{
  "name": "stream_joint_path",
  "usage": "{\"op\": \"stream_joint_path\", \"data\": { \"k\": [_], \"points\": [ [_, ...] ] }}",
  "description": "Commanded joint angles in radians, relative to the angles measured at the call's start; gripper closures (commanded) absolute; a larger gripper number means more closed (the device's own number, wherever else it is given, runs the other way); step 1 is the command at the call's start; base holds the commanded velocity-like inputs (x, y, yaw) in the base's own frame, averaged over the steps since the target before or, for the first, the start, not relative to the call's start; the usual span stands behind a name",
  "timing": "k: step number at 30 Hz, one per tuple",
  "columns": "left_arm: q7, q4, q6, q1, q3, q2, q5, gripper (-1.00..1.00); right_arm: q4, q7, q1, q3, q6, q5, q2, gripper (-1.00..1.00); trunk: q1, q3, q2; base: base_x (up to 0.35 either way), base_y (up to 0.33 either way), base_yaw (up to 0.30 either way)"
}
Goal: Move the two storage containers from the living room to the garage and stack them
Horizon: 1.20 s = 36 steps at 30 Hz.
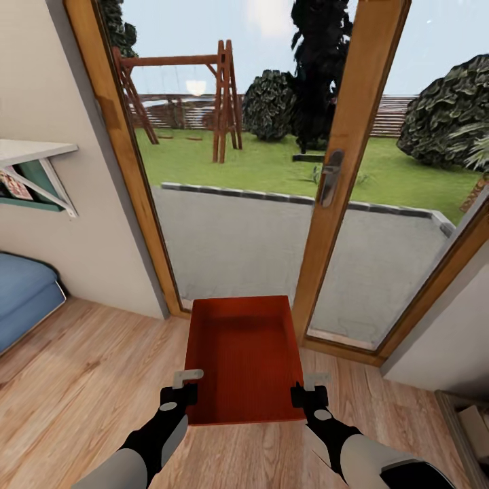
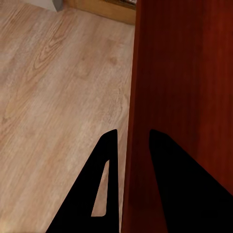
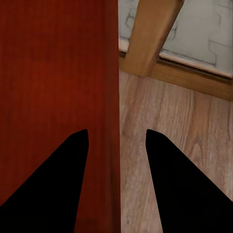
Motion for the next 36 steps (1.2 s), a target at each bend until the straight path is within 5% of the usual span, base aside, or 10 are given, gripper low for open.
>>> {"op": "stream_joint_path", "data": {
  "k": [1, 36],
  "points": [
    [0.013, 0.001, -0.001, 0.0, 0.004, 0.043, 0.011, 1.0, -0.003, 0.005, -0.001, -0.071, -0.089, 0.022, 0.001, 1.0, 0.0, 0.001, -0.001, 0.0, 0.0, 0.0],
    [0.013, 0.001, -0.001, 0.0, 0.004, 0.044, 0.011, 1.0, -0.002, 0.005, -0.001, -0.071, -0.089, 0.022, 0.001, 1.0, 0.0, 0.057, -0.001, 0.0, 0.0, 0.0]
  ]
}}
